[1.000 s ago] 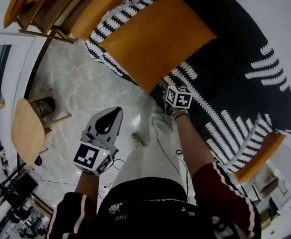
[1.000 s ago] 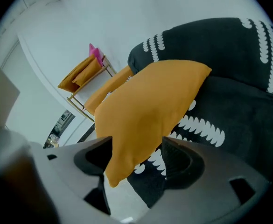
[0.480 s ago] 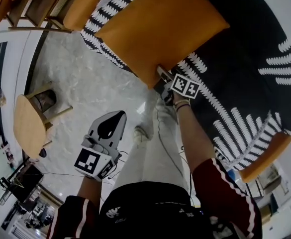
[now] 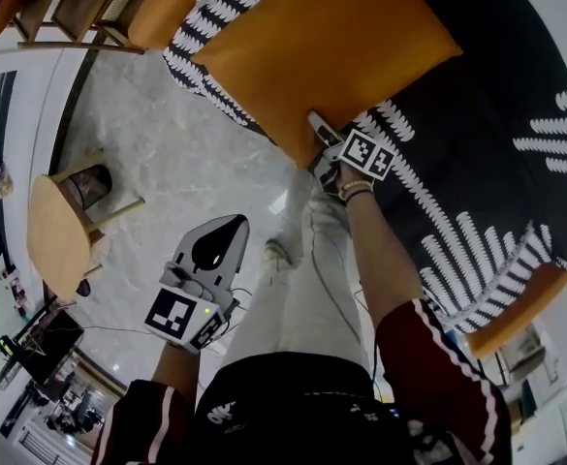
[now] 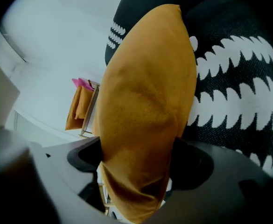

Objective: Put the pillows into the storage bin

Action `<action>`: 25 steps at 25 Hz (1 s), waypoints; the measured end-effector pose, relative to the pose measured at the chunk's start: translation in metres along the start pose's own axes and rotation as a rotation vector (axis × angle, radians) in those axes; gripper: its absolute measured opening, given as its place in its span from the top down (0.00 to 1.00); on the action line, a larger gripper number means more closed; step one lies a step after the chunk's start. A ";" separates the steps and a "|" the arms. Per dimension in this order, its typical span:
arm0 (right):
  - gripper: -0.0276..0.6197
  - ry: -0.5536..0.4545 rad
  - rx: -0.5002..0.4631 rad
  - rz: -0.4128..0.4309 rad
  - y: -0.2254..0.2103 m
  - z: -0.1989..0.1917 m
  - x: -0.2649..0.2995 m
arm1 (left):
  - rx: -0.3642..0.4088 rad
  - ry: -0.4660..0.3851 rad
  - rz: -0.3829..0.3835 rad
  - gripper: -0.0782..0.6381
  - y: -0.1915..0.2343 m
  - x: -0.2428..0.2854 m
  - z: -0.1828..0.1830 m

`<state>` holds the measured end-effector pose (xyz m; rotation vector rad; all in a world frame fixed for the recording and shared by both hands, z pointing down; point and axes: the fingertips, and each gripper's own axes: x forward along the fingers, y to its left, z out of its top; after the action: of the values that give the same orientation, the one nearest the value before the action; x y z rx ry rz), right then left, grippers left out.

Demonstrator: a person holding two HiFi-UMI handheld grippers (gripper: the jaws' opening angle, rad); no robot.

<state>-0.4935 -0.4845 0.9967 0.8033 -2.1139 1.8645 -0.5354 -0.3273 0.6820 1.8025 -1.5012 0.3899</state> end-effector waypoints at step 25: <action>0.80 0.046 -0.551 -0.296 0.144 0.049 -0.114 | 0.063 -0.284 0.060 0.89 -0.012 -0.143 0.075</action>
<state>-0.4648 -0.4955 0.8093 0.8587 -2.1740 1.0663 -0.5793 -0.2778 0.5336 1.9282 -1.7573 0.2183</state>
